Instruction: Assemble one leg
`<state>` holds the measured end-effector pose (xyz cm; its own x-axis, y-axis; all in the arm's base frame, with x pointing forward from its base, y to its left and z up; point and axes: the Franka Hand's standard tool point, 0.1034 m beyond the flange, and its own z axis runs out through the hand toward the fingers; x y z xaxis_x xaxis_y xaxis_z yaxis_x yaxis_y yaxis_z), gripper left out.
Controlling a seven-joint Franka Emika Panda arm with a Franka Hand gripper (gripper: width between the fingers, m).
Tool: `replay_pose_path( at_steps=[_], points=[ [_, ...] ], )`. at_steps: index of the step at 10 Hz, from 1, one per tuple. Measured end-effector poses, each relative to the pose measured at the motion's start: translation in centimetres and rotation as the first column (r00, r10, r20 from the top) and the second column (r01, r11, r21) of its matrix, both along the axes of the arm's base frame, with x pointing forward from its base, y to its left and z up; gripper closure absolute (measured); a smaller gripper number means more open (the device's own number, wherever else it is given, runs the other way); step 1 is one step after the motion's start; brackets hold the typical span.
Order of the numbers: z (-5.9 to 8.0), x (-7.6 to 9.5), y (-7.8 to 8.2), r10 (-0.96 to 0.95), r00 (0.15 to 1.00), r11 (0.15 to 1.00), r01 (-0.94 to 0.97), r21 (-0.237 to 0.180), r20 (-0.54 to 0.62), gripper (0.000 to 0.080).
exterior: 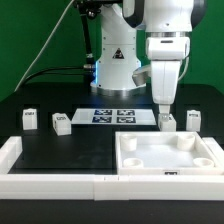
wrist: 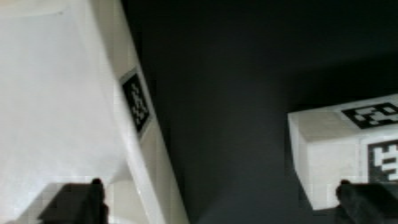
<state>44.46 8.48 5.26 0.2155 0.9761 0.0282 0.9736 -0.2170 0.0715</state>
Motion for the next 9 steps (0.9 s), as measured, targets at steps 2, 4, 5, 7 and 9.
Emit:
replay_pose_path(
  at_steps=[2, 4, 5, 7, 9],
  points=[
    [-0.2, -0.1, -0.1, -0.022, 1.000, 1.000, 0.022, 0.002, -0.004, 0.0151],
    [-0.2, -0.1, 0.0, -0.210, 0.978, 0.977, 0.210, 0.019, -0.010, 0.0151],
    [-0.2, -0.1, 0.0, -0.295, 0.955, 0.955, 0.295, 0.026, -0.014, 0.0151],
    [-0.4, -0.6, 0.1, -0.555, 0.831, 0.829, 0.555, 0.072, -0.020, 0.0151],
    [-0.8, -1.6, 1.0, -0.779, 0.624, 0.619, 0.781, 0.083, -0.064, 0.0151]
  ],
)
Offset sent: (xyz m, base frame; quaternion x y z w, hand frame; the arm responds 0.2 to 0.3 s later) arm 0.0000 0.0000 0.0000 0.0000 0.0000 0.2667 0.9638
